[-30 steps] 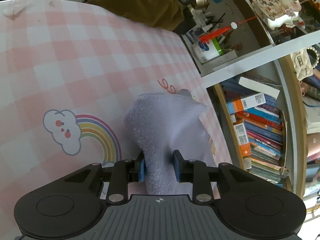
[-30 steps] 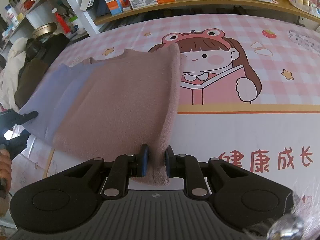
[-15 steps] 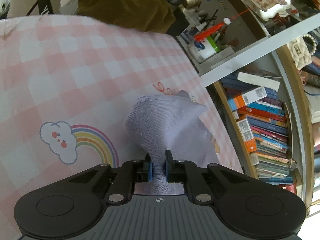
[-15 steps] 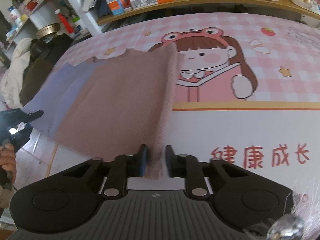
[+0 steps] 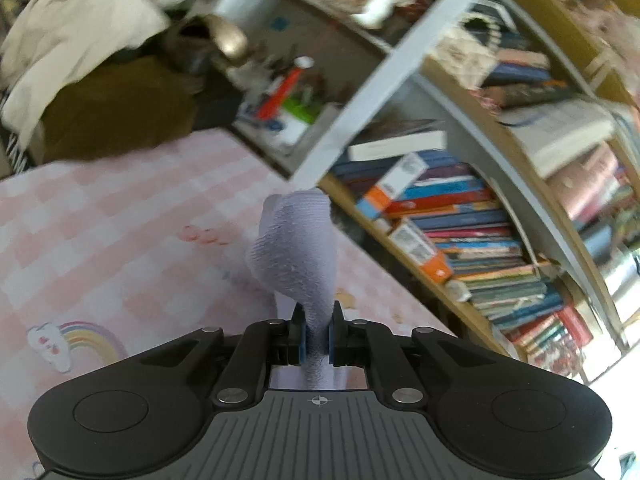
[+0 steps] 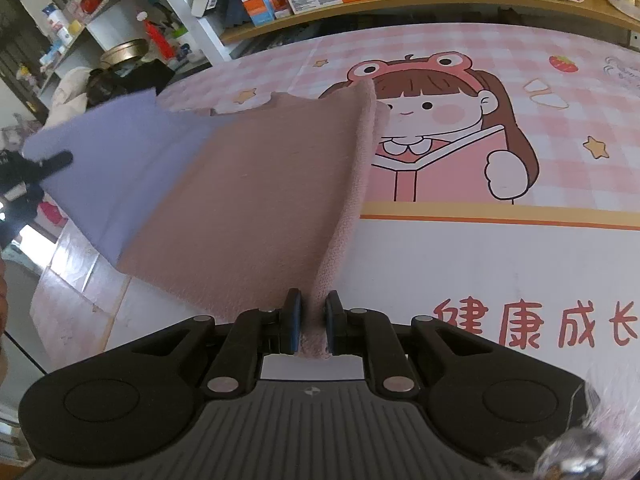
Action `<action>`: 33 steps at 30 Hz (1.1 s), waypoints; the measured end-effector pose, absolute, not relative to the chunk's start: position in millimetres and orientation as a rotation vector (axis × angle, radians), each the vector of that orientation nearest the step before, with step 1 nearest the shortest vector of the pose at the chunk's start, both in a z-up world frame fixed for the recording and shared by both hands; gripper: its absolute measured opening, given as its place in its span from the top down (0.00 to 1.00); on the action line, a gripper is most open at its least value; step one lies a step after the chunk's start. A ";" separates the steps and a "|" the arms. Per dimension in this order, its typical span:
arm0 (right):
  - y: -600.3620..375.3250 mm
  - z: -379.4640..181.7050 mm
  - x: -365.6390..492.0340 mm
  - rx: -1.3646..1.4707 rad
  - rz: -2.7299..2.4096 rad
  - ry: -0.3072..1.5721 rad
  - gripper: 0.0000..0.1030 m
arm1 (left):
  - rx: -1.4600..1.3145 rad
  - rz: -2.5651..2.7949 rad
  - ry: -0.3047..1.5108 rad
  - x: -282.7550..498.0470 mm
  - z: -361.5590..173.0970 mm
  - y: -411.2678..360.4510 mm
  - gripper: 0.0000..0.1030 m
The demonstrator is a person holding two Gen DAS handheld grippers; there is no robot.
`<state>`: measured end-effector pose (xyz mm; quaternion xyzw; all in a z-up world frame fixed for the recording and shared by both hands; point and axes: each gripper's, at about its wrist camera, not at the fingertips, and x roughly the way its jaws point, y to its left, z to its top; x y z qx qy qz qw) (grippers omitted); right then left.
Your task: Fold clothes
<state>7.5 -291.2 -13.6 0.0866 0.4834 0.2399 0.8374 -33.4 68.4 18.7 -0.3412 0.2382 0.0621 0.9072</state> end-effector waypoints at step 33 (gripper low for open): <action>-328.7 -26.6 28.3 0.269 0.747 1.025 0.86 | 0.172 -0.200 0.783 -36.3 34.7 -176.7 0.69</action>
